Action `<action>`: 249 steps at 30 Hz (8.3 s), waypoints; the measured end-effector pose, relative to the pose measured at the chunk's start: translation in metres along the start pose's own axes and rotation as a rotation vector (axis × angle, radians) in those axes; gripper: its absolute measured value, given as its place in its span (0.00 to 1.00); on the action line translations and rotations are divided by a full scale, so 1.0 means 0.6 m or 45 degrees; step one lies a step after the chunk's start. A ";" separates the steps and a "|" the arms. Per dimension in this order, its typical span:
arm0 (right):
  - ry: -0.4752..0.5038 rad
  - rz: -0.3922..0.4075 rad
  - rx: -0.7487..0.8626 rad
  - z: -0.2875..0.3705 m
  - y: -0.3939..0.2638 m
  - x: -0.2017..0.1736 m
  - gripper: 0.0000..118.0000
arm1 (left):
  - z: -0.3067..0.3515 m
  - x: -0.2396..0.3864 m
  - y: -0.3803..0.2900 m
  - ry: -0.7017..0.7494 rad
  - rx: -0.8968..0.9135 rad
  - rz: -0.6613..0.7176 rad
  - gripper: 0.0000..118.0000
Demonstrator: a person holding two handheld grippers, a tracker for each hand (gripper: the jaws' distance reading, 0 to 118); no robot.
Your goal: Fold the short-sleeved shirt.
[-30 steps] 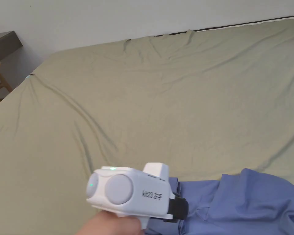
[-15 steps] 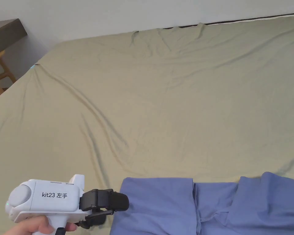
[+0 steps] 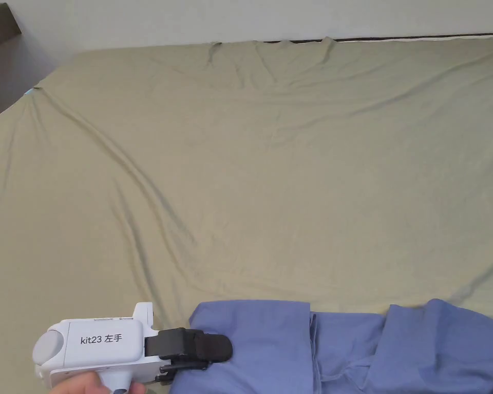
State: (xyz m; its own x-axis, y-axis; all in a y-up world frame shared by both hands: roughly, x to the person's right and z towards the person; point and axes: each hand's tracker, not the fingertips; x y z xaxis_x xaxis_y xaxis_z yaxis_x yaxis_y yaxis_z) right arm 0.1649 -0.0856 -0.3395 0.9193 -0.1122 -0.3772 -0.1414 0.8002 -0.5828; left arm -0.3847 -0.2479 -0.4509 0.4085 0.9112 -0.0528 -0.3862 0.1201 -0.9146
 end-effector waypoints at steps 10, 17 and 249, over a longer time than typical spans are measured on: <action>-0.004 0.004 0.010 0.010 0.000 0.007 0.00 | 0.029 0.156 -0.023 0.214 0.005 -0.258 0.12; 0.013 0.055 0.041 0.025 -0.001 0.001 0.00 | 0.103 0.189 -0.011 0.476 0.059 -0.274 0.10; -0.499 0.015 0.671 0.075 0.054 -0.089 1.00 | -0.014 0.436 -0.367 0.931 1.355 -1.331 1.00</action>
State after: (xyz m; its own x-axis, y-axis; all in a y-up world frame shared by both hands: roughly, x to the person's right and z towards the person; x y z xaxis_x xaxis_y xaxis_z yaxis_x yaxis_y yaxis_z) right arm 0.1277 -0.0274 -0.3057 0.9986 0.0417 -0.0333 -0.0452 0.9927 -0.1119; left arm -0.1859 -0.0395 -0.2670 0.9952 -0.0587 -0.0789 0.0569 0.9981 -0.0256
